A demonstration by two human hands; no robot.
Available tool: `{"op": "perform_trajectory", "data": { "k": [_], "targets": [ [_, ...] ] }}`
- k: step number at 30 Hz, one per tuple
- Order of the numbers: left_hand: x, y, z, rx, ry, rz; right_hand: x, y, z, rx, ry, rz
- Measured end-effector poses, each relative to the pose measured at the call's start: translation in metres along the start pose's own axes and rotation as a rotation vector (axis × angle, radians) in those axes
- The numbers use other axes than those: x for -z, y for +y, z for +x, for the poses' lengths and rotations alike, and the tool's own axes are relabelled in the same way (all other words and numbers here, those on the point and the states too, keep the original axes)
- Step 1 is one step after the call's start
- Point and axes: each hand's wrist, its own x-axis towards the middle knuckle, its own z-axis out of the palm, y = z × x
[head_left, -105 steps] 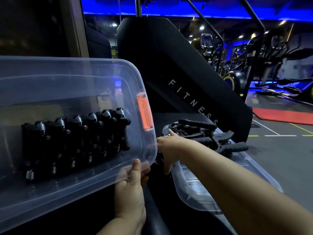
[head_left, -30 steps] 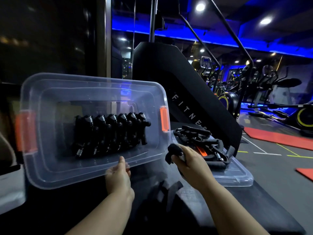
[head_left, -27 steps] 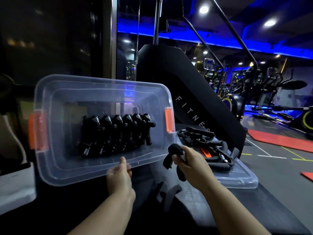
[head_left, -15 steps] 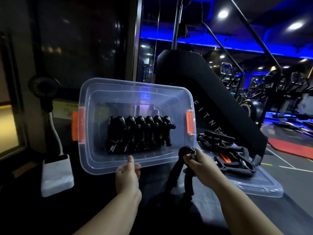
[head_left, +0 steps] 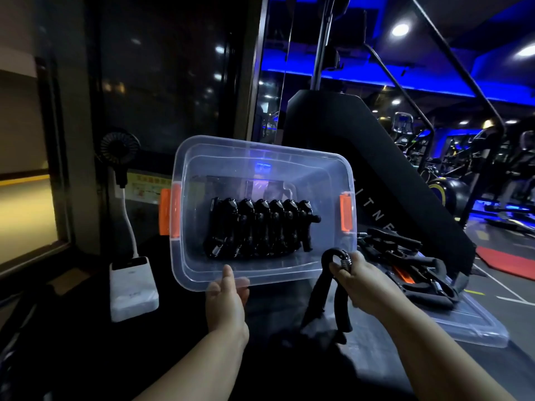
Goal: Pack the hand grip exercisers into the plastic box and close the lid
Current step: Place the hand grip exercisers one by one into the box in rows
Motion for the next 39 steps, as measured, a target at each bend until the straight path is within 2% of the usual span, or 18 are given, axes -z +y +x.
{"op": "perform_trajectory", "data": {
  "k": [8, 11, 14, 17, 21, 23, 28, 32, 39],
  "targets": [
    [0.014, 0.011, 0.009, -0.079, -0.019, -0.018, 0.001, -0.005, 0.001, -0.019, -0.028, 0.062],
    [0.017, 0.013, 0.011, -0.112, -0.021, -0.011, 0.0, -0.005, 0.002, 0.057, 0.059, -0.072],
    [0.02, 0.012, 0.012, -0.138, -0.038, 0.002, -0.001, -0.005, 0.002, 0.12, 0.076, -0.143],
    [0.023, 0.008, 0.015, -0.15, -0.06, 0.012, 0.001, -0.008, 0.001, 0.158, 0.084, -0.078],
    [0.027, 0.003, 0.019, -0.184, -0.09, 0.024, 0.012, -0.023, 0.006, 0.274, 0.243, 0.126],
    [0.028, 0.002, 0.021, -0.186, -0.11, 0.017, 0.017, -0.039, 0.011, 0.307, 0.268, 0.214],
    [0.028, 0.001, 0.024, -0.176, -0.146, 0.015, 0.014, -0.087, 0.026, 0.388, 0.268, 0.206],
    [0.028, 0.001, 0.02, -0.202, -0.153, -0.055, -0.013, -0.126, 0.045, 0.457, 0.198, 0.152],
    [0.028, 0.003, 0.018, -0.195, -0.16, -0.028, -0.062, -0.175, 0.071, 0.531, 0.129, 0.086]
  ]
}}
